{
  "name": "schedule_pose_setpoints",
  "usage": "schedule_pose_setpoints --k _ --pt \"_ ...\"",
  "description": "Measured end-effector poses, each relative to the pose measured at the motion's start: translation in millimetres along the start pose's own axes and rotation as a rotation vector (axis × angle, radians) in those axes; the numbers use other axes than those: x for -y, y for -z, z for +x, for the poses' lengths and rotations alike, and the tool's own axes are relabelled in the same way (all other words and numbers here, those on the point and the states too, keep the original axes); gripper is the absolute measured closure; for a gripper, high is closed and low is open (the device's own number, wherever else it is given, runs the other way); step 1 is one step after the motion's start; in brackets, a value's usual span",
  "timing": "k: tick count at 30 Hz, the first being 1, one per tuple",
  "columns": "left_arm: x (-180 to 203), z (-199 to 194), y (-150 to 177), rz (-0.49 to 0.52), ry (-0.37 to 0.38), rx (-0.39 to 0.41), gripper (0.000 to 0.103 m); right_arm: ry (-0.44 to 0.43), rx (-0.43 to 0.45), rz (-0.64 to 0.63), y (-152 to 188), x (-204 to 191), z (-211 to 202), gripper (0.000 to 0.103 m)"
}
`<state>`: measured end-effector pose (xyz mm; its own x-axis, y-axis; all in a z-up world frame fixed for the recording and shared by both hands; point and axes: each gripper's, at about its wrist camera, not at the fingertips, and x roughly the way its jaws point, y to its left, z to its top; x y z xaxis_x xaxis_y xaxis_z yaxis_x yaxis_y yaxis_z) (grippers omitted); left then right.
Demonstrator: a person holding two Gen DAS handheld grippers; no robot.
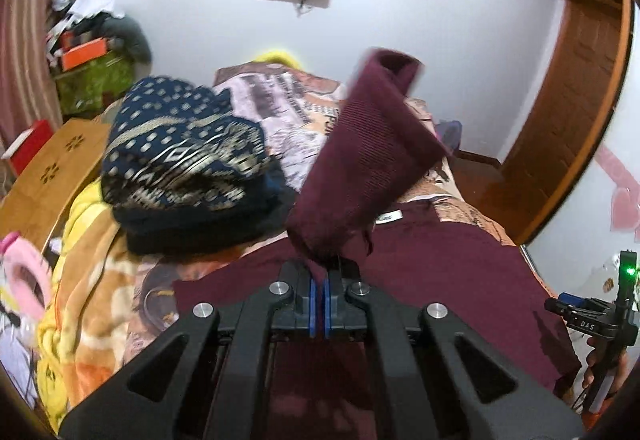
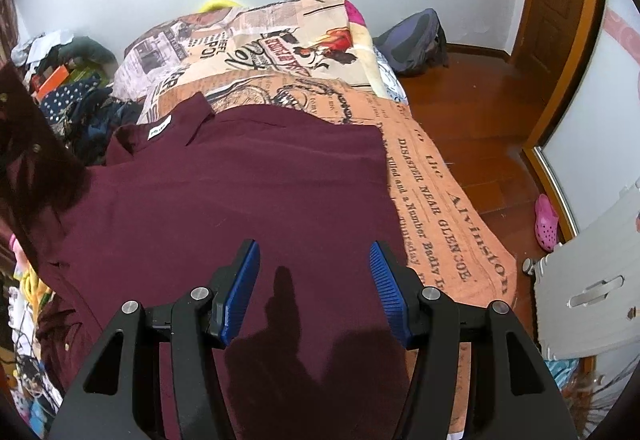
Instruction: Fold large clothes
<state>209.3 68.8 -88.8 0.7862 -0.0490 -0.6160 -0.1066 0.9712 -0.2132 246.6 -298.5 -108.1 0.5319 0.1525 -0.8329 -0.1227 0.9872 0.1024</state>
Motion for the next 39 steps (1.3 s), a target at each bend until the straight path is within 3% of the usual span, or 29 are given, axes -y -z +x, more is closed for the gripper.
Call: schedule_pose_setpoints --k 6,9,12,16,19,21,23,33,36,39 --pt "-38.5 0.1 23.6 -0.072 -0.063 -0.035 0.102 0.014 -0.041 -0.019 3.2 -8.3 12.5 0.05" --pt "-58.5 12.3 43.3 -0.083 -0.12 -0.096 0.1 0.022 -0.057 -0.024 5.7 -10.9 16.2 0.05" --pt "-80.9 35.8 71.7 -0.111 -0.15 -0.206 0.093 0.036 -0.062 -0.032 8.2 -13.5 16.6 0.05" --pt "-108.9 64.1 115.1 -0.254 -0.081 -0.367 0.09 0.048 -0.067 -0.038 10.3 -15.1 16.3 0.05" --pt "-108.3 67.9 131.4 -0.282 -0.045 -0.409 0.089 0.055 -0.069 -0.04 10.8 -16.3 15.9 0.05" --pt "-104.3 66.5 135.9 -0.265 -0.043 -0.419 0.087 0.057 -0.072 -0.037 10.9 -16.2 15.9 0.05" --pt "-103.5 65.3 136.7 -0.244 -0.064 -0.432 0.079 0.057 -0.073 -0.032 11.1 -16.3 16.8 0.05" --pt "-111.8 39.7 145.3 -0.255 -0.028 -0.448 0.075 0.045 -0.075 0.0 13.2 -14.7 15.1 0.05" --pt "-113.2 23.2 144.2 -0.198 -0.143 -0.423 0.051 0.046 -0.078 0.003 12.5 -14.0 14.9 0.05" --pt "-120.0 10.3 138.6 -0.163 -0.19 -0.388 0.05 0.052 -0.078 0.0 11.1 -14.3 14.5 0.05"
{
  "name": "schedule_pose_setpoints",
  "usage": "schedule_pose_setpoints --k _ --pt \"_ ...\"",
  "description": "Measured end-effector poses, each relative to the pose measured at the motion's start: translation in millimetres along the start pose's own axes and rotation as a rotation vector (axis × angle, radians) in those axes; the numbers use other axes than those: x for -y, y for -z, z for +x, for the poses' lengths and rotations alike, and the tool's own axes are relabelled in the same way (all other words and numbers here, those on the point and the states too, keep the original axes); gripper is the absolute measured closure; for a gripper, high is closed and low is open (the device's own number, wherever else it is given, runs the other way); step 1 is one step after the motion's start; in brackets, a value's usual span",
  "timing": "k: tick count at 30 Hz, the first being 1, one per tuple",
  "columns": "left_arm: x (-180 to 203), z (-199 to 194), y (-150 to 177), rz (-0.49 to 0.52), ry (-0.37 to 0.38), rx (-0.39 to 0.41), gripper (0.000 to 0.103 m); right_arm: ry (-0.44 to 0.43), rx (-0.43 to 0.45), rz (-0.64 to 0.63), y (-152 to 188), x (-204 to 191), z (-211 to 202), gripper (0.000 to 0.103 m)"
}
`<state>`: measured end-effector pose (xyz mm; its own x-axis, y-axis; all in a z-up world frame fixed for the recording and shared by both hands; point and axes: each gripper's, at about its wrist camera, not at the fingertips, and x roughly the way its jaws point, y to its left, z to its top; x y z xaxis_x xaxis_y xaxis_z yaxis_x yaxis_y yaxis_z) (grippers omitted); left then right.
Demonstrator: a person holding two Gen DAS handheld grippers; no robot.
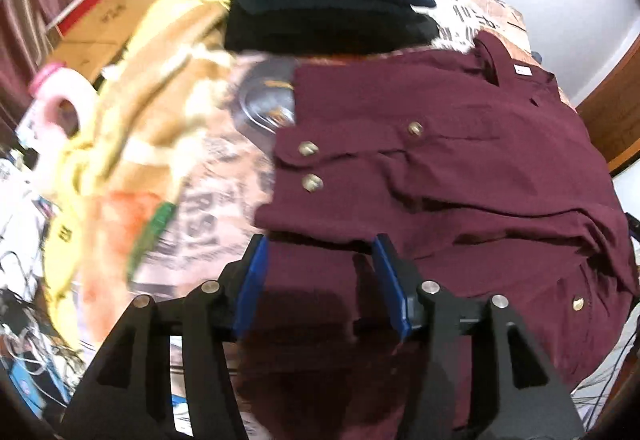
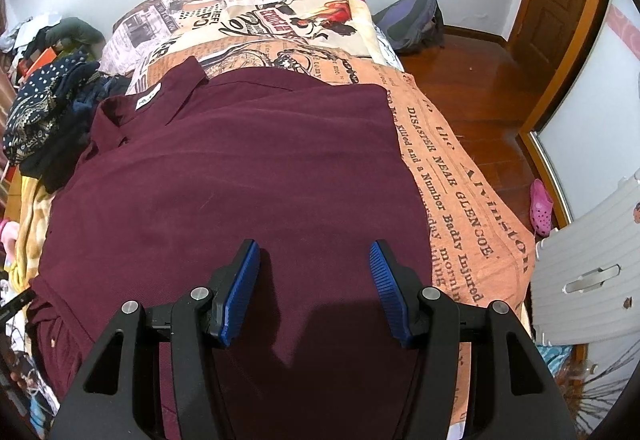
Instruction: Fold large clothes
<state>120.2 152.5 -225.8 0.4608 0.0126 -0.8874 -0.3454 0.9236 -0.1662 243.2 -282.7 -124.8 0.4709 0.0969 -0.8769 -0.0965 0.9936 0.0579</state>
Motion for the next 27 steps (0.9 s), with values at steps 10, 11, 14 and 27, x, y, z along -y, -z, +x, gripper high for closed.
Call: schedule_pose_setpoints --k 10,11,14,27 --pt "-26.2 0.3 -63.9 -0.006 0.039 0.078 0.034 -0.027 0.079 0.06 -22.1 14.8 -21.2 0.05" --pt "-29.1 10.3 -68.0 -0.015 0.054 0.05 0.034 -0.027 0.09 0.069 -25.4 17.3 -23.6 0.05" --pt "-36.8 41.7 -69.0 -0.061 0.12 -0.038 0.034 -0.019 0.109 0.093 -33.3 25.6 -26.7 0.05" --pt "-36.4 116.1 -63.5 -0.154 0.365 -0.243 0.029 -0.176 -0.056 0.19 -46.6 53.6 31.8 0.05"
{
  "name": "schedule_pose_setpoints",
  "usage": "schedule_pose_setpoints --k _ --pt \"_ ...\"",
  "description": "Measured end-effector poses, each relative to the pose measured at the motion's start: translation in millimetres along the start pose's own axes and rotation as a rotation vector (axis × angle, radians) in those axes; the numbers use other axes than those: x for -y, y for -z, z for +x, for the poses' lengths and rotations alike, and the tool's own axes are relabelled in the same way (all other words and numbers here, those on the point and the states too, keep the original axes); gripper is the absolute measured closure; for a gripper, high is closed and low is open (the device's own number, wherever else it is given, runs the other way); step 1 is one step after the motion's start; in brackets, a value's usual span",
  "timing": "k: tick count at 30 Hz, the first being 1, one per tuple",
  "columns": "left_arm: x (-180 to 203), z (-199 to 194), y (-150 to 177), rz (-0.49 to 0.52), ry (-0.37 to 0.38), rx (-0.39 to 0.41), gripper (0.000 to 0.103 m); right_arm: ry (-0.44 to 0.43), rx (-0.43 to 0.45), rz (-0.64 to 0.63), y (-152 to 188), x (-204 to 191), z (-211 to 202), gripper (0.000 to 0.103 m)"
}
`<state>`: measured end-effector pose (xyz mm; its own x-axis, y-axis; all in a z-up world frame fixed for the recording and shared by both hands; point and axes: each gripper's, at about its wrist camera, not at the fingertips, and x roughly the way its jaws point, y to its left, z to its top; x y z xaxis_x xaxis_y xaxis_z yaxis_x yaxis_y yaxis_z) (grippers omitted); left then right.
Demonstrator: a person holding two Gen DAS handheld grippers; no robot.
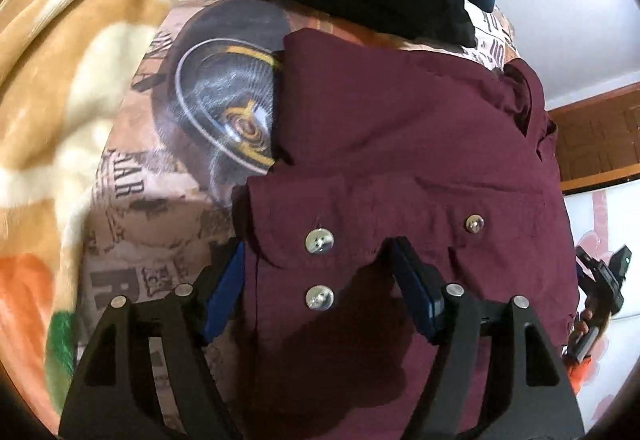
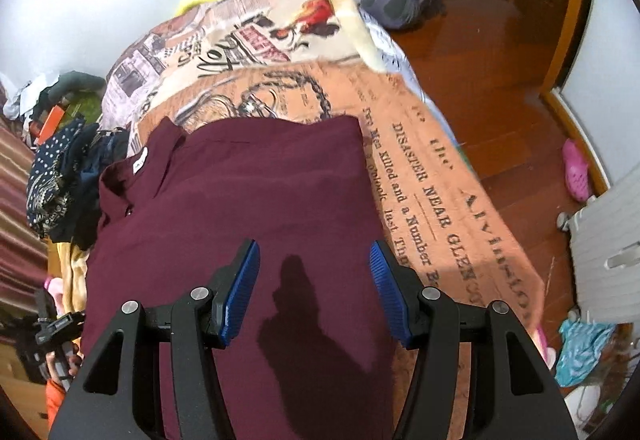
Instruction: Fold large clothes
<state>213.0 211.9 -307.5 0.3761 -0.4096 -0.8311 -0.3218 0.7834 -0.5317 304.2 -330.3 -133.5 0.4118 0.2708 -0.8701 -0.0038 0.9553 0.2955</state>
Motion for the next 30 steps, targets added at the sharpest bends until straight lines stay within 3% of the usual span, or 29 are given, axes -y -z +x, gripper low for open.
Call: schedule_pose_setpoints --k 6,11,14,19,30 --pt "2.1 7.2 -4.0 -0.002 0.029 -0.009 0.029 0.053 -0.061 -0.021 -18.4 7.7 29.7 0.05" --pt "4.0 -0.5 -0.3 0.011 0.026 0.01 0.055 -0.015 -0.1 0.024 -35.1 19.5 48.3 0.048" --pt "-2.9 -11.7 3.1 -0.032 0.051 0.027 0.068 -0.08 -0.07 0.076 -39.5 27.0 48.1 0.05" --pt "13.8 -35.0 6.5 0.02 -0.029 0.089 0.083 -0.062 -0.019 0.03 -36.8 22.0 35.8 0.088" --pt "64.2 -87.3 -18.8 0.133 -0.138 0.266 0.087 -0.071 0.248 -0.11 -46.0 -31.5 -43.0 0.093"
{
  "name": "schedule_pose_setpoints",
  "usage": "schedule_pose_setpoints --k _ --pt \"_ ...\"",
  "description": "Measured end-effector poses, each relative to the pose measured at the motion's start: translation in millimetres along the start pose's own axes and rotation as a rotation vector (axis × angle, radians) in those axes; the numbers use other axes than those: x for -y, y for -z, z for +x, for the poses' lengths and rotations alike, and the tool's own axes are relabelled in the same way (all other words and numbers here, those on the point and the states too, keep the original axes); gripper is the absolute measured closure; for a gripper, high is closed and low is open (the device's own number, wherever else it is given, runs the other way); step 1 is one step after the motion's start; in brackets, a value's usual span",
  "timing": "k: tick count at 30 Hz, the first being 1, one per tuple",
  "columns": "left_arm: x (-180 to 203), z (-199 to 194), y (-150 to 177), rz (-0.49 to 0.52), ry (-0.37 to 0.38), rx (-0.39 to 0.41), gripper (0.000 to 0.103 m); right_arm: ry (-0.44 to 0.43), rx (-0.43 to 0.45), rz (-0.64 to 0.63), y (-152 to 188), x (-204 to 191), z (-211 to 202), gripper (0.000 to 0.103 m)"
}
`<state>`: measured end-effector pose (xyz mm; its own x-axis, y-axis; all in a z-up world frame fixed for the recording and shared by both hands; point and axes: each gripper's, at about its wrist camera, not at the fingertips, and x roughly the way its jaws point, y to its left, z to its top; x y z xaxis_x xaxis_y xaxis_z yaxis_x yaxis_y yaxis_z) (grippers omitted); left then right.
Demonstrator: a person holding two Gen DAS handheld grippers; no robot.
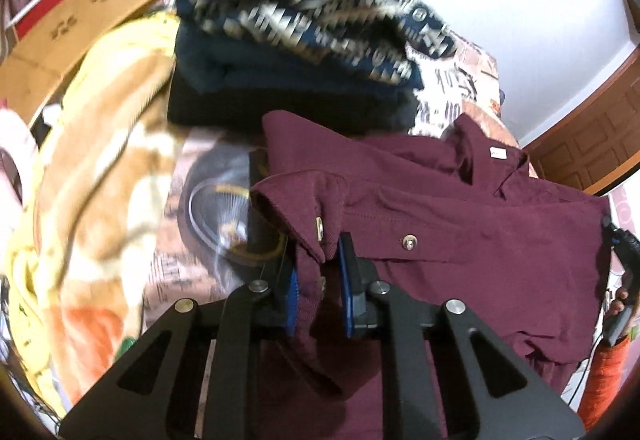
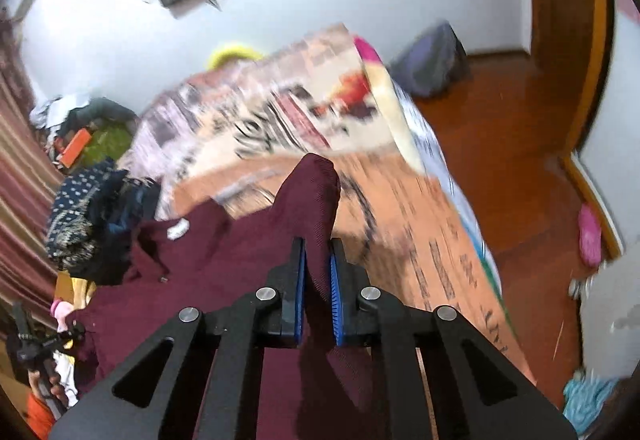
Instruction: Fold large clothes
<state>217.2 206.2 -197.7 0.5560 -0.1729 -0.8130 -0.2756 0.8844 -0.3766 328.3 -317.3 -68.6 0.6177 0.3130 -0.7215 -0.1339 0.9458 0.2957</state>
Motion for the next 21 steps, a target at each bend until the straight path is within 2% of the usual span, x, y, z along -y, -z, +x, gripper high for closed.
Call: schedule_pose_setpoints --k 4,8,15,18,21 --pt "6.8 2.2 -14.7 0.009 -0.032 0.023 0.087 0.006 0.028 -0.063 -19.2 -13.8 -0.6 0.094" --pt "13.0 15.1 -23.1 0.033 -0.085 0.021 0.086 0.029 -0.017 -0.036 -23.2 -3.2 23.4 0.094" --pt "2.8 47.1 -12.8 0.033 -0.113 -0.044 0.083 0.077 -0.164 0.055 -0.2 38.3 74.4 0.093" --pt "3.4 55.8 -6.4 0.046 -0.133 -0.057 0.079 0.123 -0.212 0.002 14.8 41.1 91.1 0.089" --pt "8.0 62.4 1.1 0.083 -0.175 -0.066 0.074 0.18 -0.206 -0.054 23.8 35.3 90.2 0.086"
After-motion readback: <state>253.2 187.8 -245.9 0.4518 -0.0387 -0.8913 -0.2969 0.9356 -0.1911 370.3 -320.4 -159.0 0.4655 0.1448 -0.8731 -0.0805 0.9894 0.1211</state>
